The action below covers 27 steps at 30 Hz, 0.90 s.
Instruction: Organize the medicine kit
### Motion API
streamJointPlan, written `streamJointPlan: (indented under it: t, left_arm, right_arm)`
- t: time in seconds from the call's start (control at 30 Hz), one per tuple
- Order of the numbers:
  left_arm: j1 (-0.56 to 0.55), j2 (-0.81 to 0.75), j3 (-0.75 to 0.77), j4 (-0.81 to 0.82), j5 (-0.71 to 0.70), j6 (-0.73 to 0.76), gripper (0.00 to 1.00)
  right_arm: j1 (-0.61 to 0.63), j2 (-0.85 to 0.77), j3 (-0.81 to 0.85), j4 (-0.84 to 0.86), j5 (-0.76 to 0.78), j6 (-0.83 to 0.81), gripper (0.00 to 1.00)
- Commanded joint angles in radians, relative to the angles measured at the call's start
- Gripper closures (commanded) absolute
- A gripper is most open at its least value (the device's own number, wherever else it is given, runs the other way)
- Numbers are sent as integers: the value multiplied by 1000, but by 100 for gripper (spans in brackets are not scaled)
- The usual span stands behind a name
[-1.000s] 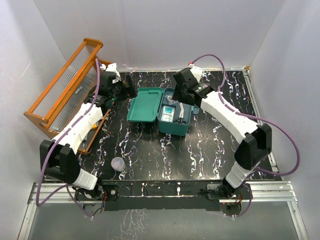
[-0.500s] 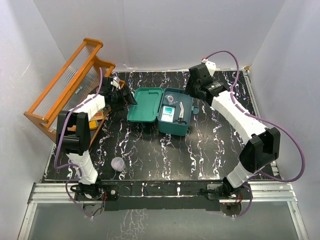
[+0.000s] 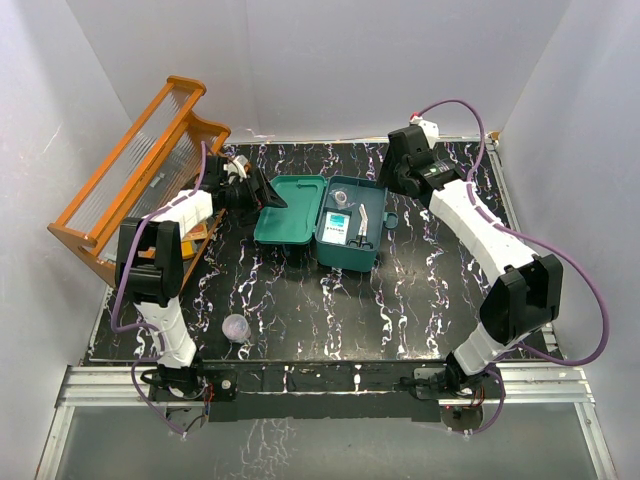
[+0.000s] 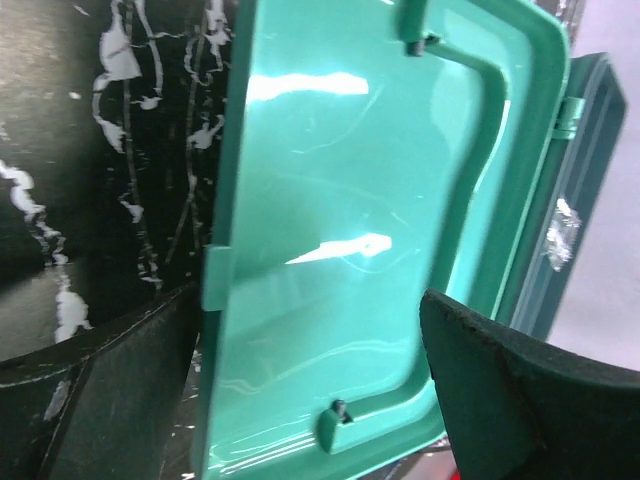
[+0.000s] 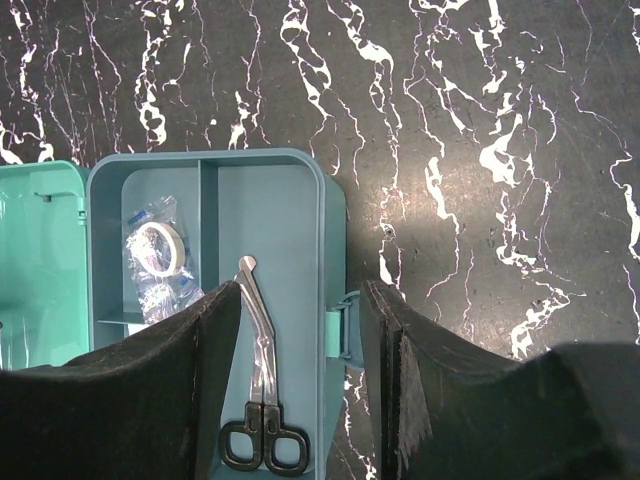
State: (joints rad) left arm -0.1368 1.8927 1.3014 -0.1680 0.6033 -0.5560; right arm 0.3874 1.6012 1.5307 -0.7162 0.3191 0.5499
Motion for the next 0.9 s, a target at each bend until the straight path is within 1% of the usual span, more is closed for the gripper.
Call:
streamJointPlan:
  t: [0.0,0.1,0.23,0.37,0.53,0.77,0.87]
  left_arm:
    - [15,-26,-22,66,140,-97,13]
    - [23,-40,-19,68,146,-109,15]
    - [35,-63,-11,76,186,-125,18]
    - [36,-88,12,51,250,-106,19]
    - [36,-130,37,17,293,-87,19]
    - [36,-191,36,87,349,-173,20]
    - [30,-205,34,135,375,-223,20]
  right_arm:
    - [-10,-35,3,58,-6,-30,51]
    - [-15,-36,0,58,-8,-35,51]
    - [-25,-42,-21,64,-24,-30,51]
    - [-50,-54,-59,77,-67,-11,51]
    - [-89,-73,-109,93,-111,6,51]
    - [-157,-90,-173,97,-173,38,51]
    - [-177,-100,-200,118,-241,26,49]
